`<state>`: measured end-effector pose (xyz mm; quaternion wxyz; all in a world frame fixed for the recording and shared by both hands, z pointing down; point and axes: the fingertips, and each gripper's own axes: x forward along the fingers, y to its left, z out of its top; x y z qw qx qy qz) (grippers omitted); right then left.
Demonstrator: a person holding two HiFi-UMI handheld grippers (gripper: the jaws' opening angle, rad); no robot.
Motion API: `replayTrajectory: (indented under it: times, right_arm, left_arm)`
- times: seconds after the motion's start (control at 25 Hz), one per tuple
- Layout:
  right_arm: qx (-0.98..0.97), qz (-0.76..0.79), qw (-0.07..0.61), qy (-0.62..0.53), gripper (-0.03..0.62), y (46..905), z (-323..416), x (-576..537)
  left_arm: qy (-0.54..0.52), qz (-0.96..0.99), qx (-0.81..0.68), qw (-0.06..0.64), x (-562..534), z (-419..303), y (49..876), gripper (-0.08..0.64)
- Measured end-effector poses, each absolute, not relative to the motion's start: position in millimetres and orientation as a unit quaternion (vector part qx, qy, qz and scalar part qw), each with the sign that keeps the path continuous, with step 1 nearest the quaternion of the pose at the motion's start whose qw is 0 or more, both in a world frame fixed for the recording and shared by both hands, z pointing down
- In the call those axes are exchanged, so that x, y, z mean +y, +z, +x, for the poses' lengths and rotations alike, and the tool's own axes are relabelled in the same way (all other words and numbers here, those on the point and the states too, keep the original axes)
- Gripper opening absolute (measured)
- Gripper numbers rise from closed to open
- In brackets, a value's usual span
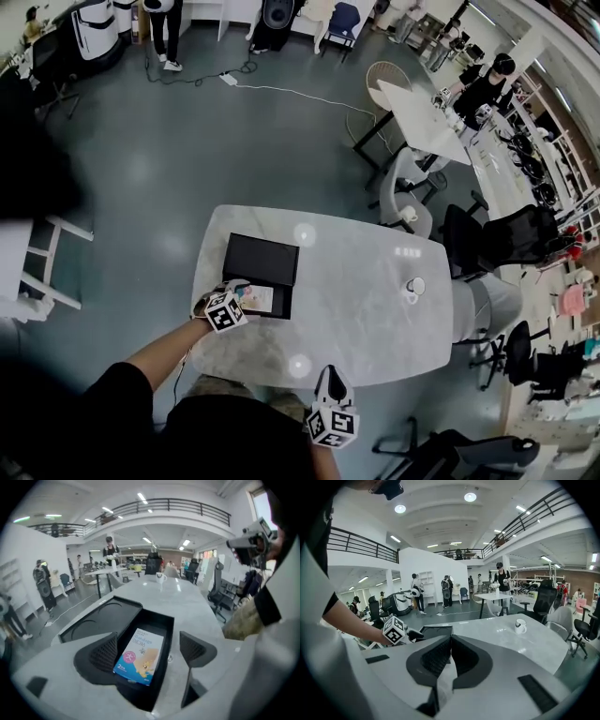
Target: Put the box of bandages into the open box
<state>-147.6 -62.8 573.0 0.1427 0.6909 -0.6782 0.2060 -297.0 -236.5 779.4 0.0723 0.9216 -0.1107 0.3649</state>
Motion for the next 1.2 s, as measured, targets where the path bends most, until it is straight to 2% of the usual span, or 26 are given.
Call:
replayTrajectory:
  times: [0.36, 0.6, 0.68, 0.76, 0.88, 1.0, 1.2]
  right_arm:
    - [-0.720, 0.659, 0.111, 0.187, 0.012, 553.9, -121.2, -63.0]
    - [-0.769, 0.615, 0.105, 0.139, 0.012, 515.0, -98.4, -44.7]
    - [-0.776, 0.609, 0.102, 0.130, 0.012, 512.1, -82.8, -32.6]
    - [-0.779, 0.605, 0.101, 0.133, 0.012, 514.4, -68.4, -19.1]
    - [-0.788, 0.593, 0.090, 0.142, 0.012, 512.8, -52.7, 5.7]
    - [-0.800, 0.573, 0.072, 0.162, 0.012, 507.7, -36.1, 26.3]
    - [-0.806, 0.570, 0.093, 0.125, 0.012, 499.1, -1.9, 51.2]
  left_arm:
    - [0.200, 0.908, -0.328, 0.168, -162.7, -325.8, 657.8, 0.411]
    - [0.112, 0.905, -0.385, 0.140, -90.3, -287.4, 564.9, 0.398]
    - [0.092, 0.902, -0.403, 0.123, -74.3, -274.7, 540.4, 0.354]
    - [0.073, 0.896, -0.425, 0.107, -61.4, -264.9, 517.7, 0.264]
    - [0.050, 0.886, -0.450, 0.099, -36.4, -249.5, 495.0, 0.188]
    - [0.022, 0.889, -0.448, 0.096, -6.7, -226.4, 480.5, 0.068]
    - [0.031, 0.880, -0.461, 0.110, 33.8, -193.3, 491.9, 0.037]
